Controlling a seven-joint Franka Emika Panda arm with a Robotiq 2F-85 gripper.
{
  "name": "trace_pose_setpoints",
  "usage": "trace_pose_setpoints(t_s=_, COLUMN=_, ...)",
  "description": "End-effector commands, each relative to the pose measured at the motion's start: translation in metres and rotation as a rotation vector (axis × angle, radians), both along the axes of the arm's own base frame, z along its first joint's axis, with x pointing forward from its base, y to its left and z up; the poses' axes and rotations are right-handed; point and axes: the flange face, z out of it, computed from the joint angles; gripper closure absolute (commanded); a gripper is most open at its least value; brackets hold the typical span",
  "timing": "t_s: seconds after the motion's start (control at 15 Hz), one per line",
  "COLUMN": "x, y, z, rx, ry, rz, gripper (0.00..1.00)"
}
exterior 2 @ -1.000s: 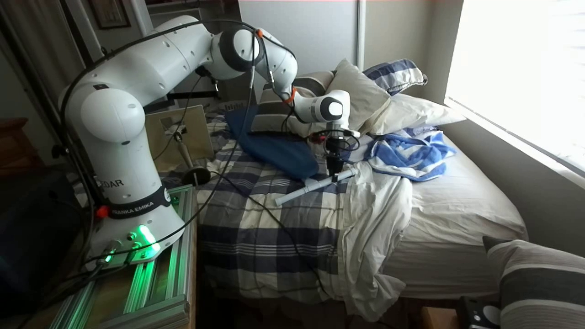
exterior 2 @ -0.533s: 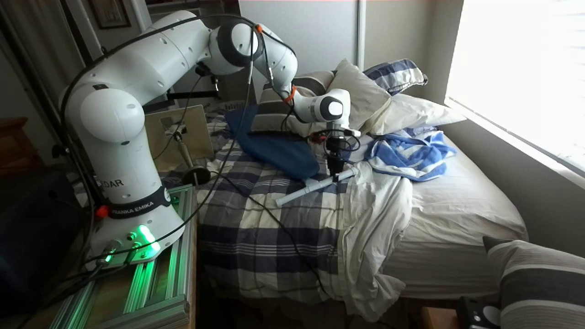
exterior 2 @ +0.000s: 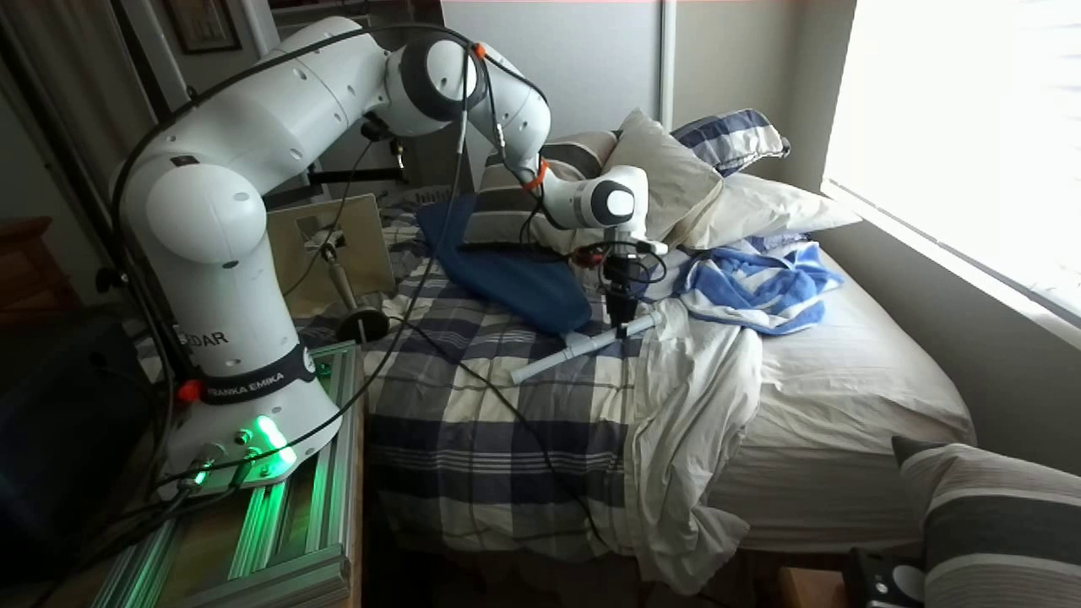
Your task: Move the ironing board slightly to the right
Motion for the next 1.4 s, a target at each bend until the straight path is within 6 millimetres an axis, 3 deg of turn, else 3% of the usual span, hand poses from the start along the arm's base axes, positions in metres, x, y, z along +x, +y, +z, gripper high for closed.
trace_pose_setpoints(t_s=0.0, x=0.013, y=-0.062, z=0.034, rx=-0.049, ry=-0.084, rz=-0.112, gripper=0.91)
trace_pose_setpoints(t_s=0.2, x=0.009, y=-0.068, z=0.032, rx=-0.02, ry=-0.088, rz=-0.128, gripper=0.91)
trace_pose_setpoints(t_s=0.27, x=-0.003, y=-0.006, z=0.0, rx=0.019, ry=-0.014, rz=-0.008, gripper=0.91)
trace_pose_setpoints(t_s=0.33, x=-0.006, y=-0.003, z=-0.002, rx=0.026, ry=-0.002, rz=0.013, gripper=0.66)
trace_pose_setpoints(t_s=0.47, x=-0.01, y=0.0, z=-0.011, rx=0.02, ry=0.009, rz=0.025, gripper=0.66)
trace_pose_setpoints(t_s=1.0, x=-0.01, y=0.0, z=-0.011, rx=0.02, ry=0.009, rz=0.026, gripper=0.66)
trace_pose_setpoints(t_s=1.07, x=-0.01, y=0.0, z=-0.011, rx=0.02, ry=0.009, rz=0.026, gripper=0.41)
trace_pose_setpoints(t_s=1.2, x=-0.007, y=0.004, z=-0.003, rx=0.083, ry=-0.045, rz=0.046, gripper=0.34)
trace_pose_setpoints(t_s=1.33, x=-0.006, y=0.004, z=0.014, rx=0.14, ry=-0.125, rz=0.038, gripper=0.19)
